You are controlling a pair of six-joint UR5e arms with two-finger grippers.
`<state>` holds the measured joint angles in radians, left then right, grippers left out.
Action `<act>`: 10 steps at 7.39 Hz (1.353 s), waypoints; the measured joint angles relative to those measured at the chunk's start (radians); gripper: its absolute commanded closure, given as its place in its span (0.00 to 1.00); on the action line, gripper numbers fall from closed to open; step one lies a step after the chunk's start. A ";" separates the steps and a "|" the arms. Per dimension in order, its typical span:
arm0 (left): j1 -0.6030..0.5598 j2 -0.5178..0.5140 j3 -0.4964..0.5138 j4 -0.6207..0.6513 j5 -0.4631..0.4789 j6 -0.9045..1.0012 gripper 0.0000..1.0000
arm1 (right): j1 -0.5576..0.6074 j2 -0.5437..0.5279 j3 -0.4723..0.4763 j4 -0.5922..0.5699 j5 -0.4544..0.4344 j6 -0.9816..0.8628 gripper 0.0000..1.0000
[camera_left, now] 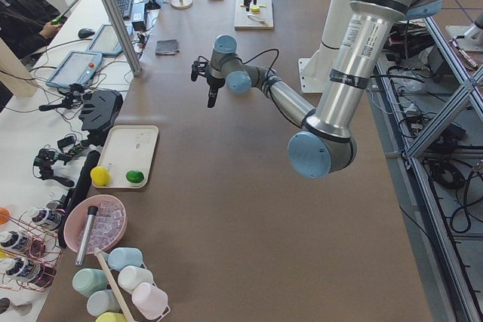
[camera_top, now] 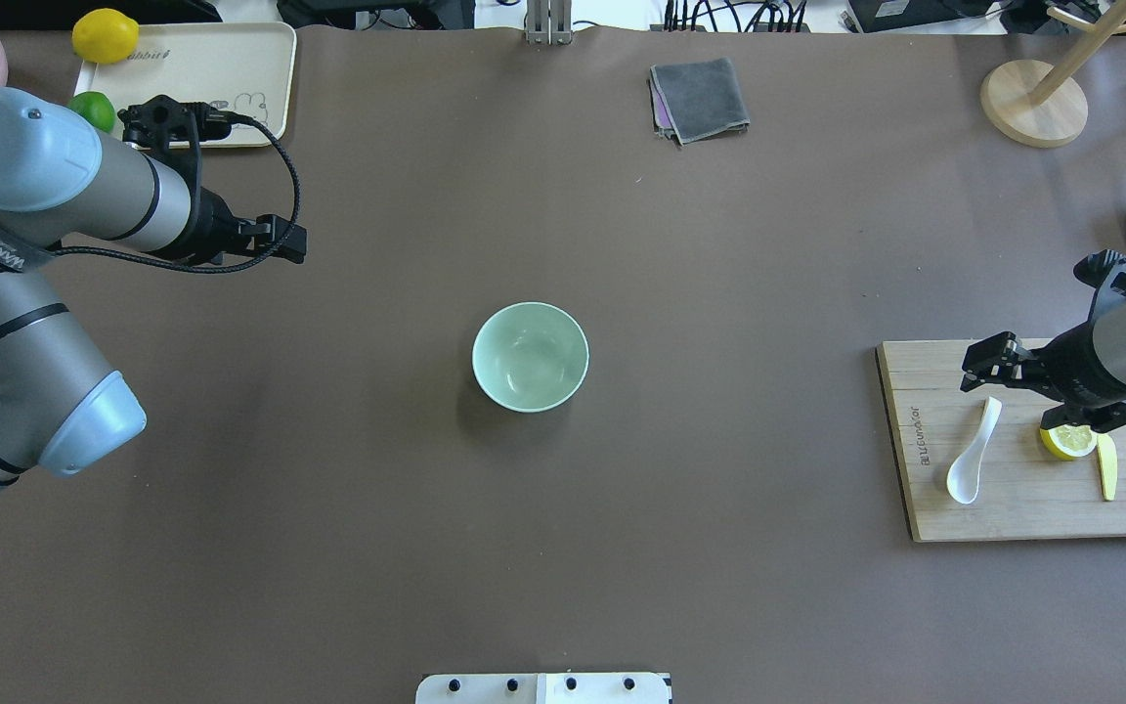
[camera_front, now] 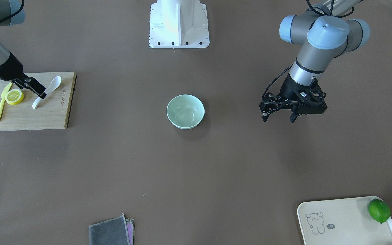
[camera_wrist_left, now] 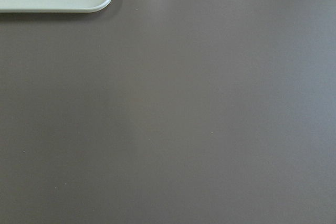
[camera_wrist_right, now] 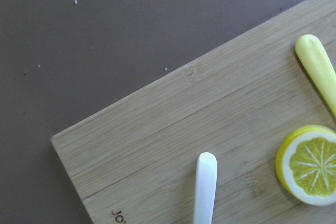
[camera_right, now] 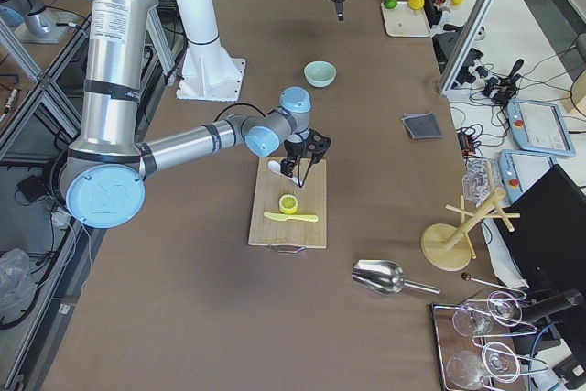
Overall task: Place spoon in bowl
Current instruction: 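Release the bowl with the left gripper while the right gripper approaches the board, then lower the right gripper onto the white spoon handle and grasp it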
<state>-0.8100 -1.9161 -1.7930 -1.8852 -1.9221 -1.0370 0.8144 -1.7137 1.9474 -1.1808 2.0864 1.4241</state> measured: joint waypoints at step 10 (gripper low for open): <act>0.003 -0.001 -0.003 0.000 0.015 0.000 0.02 | -0.075 0.029 -0.142 0.155 -0.060 0.091 0.14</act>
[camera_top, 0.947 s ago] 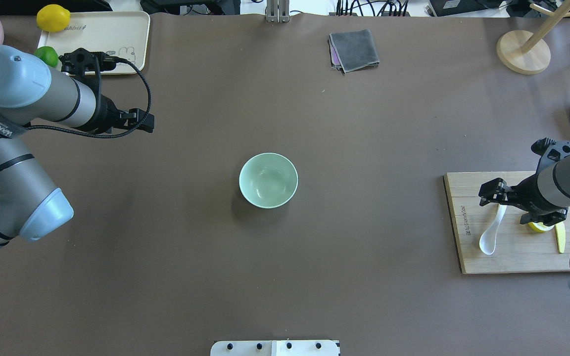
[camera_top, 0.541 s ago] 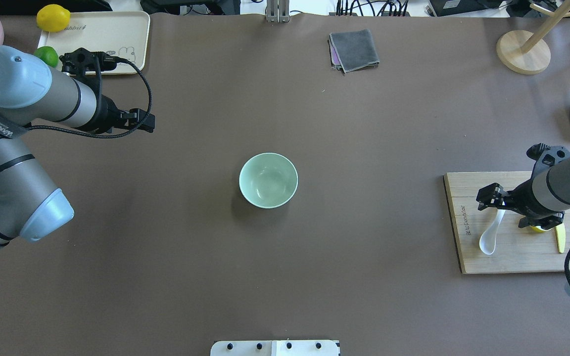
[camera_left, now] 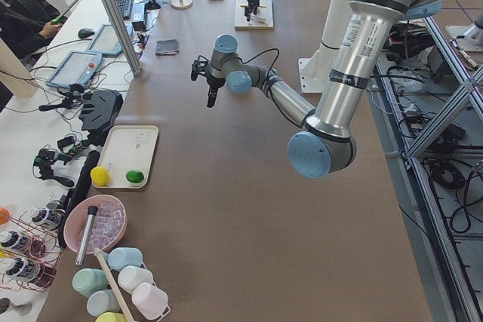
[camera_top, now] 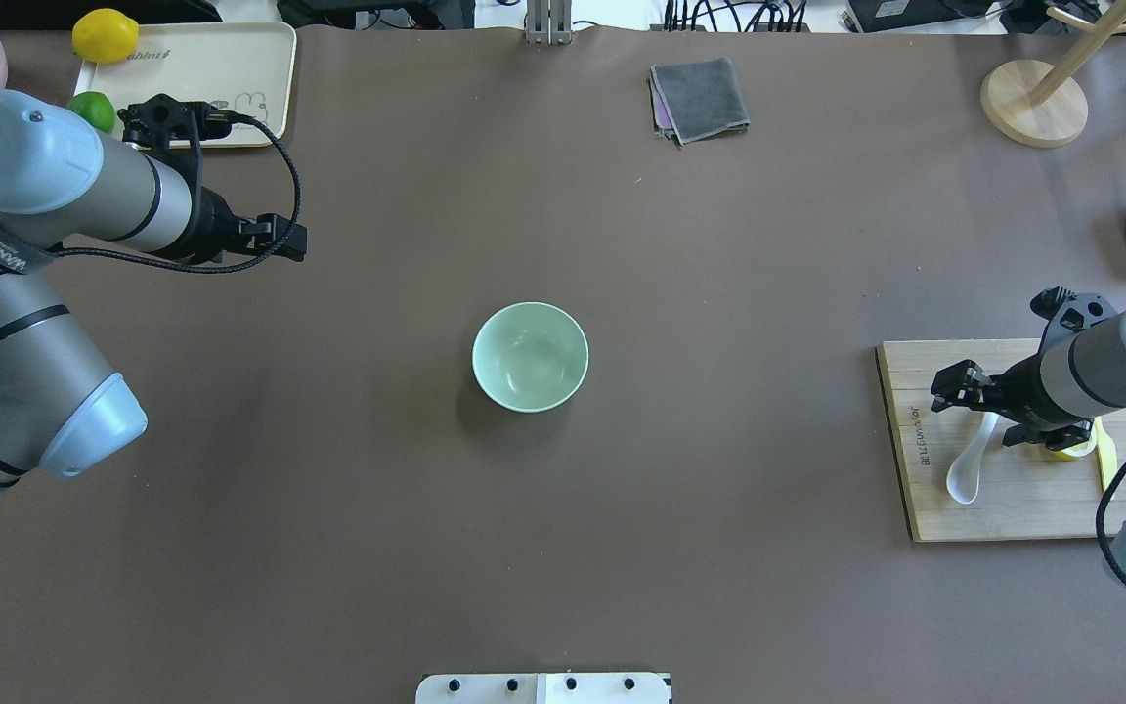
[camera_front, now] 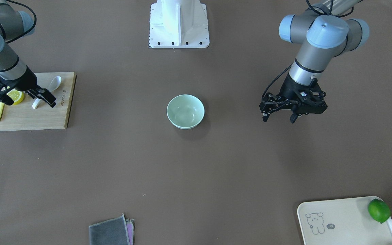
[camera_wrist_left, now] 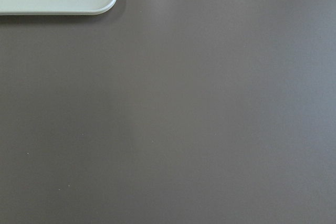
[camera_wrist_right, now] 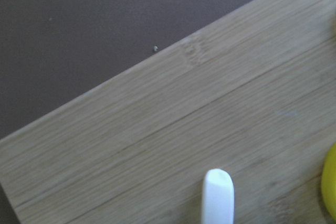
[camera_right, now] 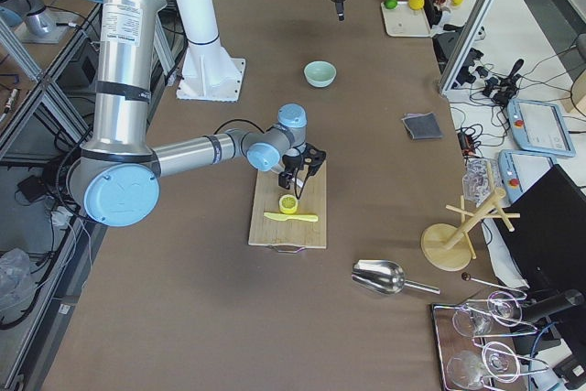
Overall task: Place spoon in bowl
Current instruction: 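Lower the right gripper onto the white spoon handle and grasp it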
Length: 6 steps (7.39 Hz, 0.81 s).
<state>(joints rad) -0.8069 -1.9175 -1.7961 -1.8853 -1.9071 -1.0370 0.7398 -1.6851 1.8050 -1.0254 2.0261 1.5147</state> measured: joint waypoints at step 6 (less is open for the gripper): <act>0.006 -0.011 0.001 0.000 0.000 0.000 0.02 | 0.005 -0.013 0.014 0.007 -0.001 0.022 0.32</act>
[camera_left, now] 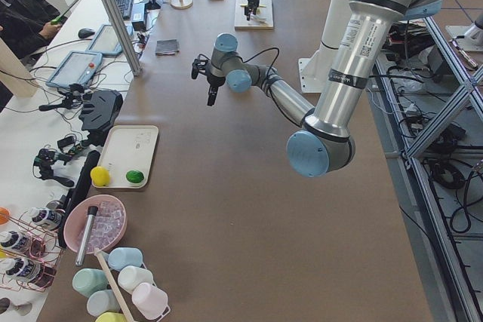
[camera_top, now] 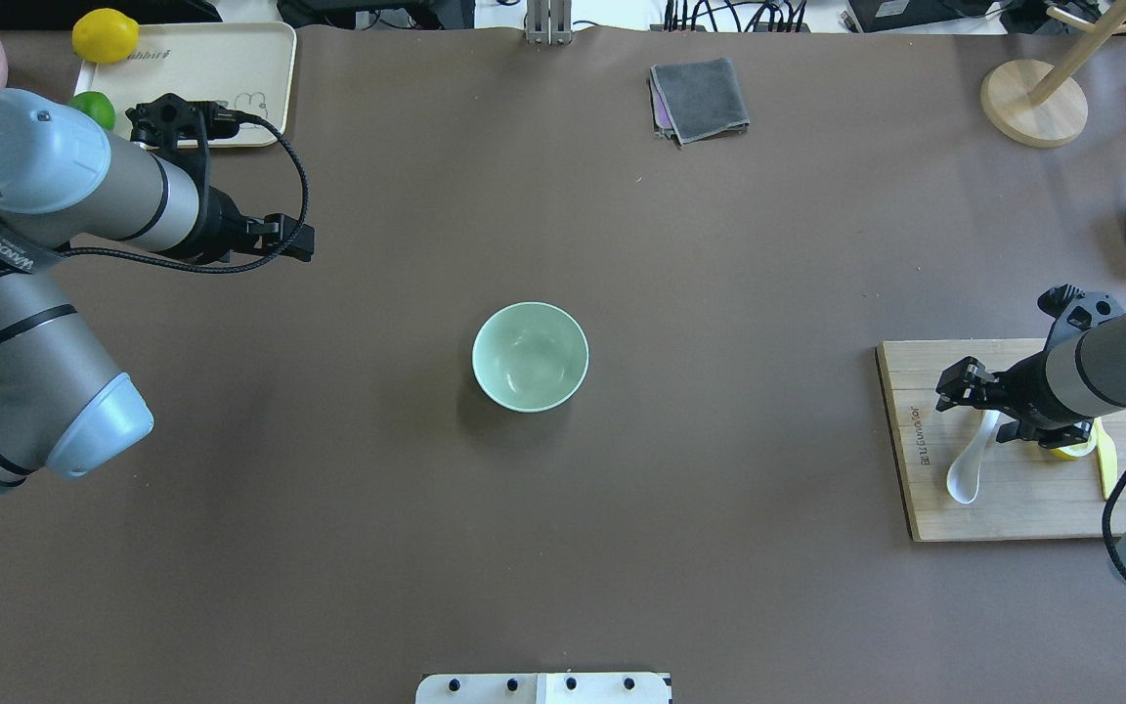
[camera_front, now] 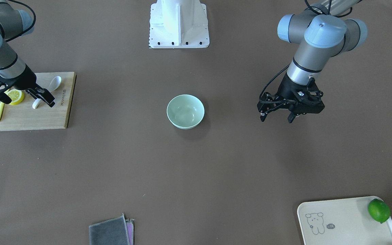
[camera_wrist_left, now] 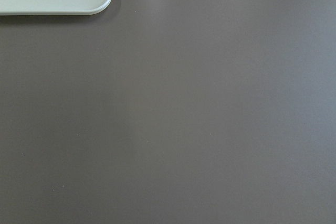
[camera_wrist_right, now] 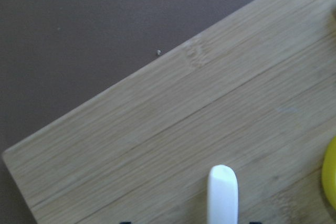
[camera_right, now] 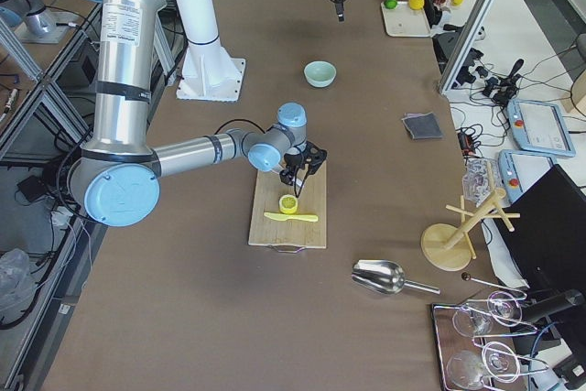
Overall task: Place spoon in bowl
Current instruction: 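Lower the right gripper onto the white spoon handle and grasp it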
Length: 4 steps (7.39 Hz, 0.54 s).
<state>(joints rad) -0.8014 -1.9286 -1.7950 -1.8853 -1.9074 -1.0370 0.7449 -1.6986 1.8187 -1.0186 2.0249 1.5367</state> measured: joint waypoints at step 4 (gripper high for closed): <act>0.001 0.000 -0.001 -0.001 0.000 0.000 0.02 | 0.000 -0.040 0.028 0.000 0.000 0.000 0.61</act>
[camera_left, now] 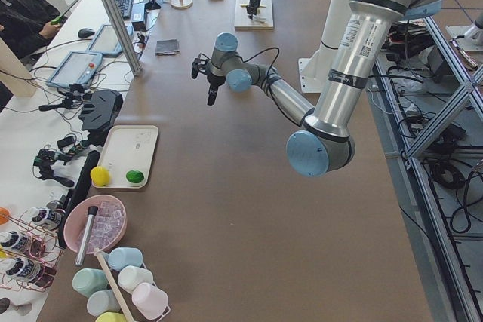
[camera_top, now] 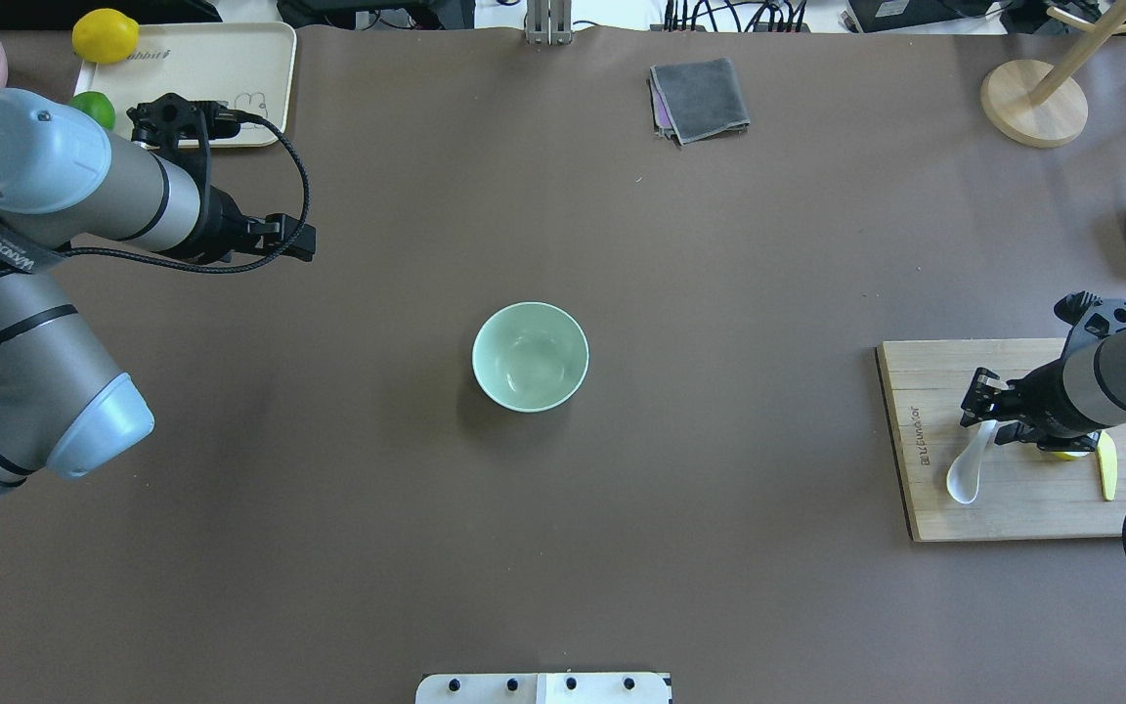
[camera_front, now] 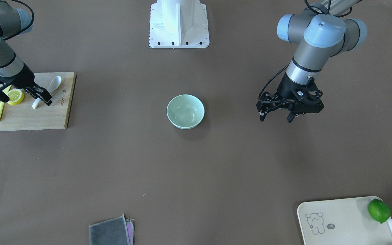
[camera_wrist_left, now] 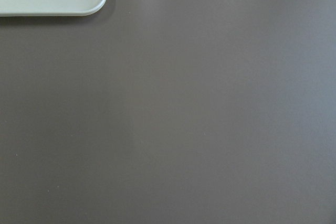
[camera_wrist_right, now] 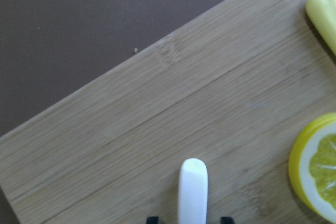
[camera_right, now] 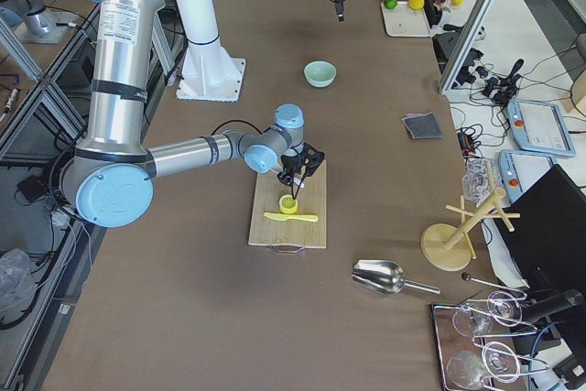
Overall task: Place spoon in bowl
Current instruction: 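Lower the right gripper onto the white spoon handle and grasp it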
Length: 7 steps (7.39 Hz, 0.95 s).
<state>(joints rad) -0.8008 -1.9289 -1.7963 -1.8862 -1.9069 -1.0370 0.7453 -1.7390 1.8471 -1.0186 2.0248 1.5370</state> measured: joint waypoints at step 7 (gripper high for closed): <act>0.003 -0.001 0.002 -0.001 0.028 0.025 0.02 | 0.046 0.008 0.161 -0.078 0.039 0.000 1.00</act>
<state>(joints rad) -0.7977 -1.9300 -1.7938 -1.8872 -1.8790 -1.0121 0.7913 -1.7311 2.0079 -1.0967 2.0634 1.5371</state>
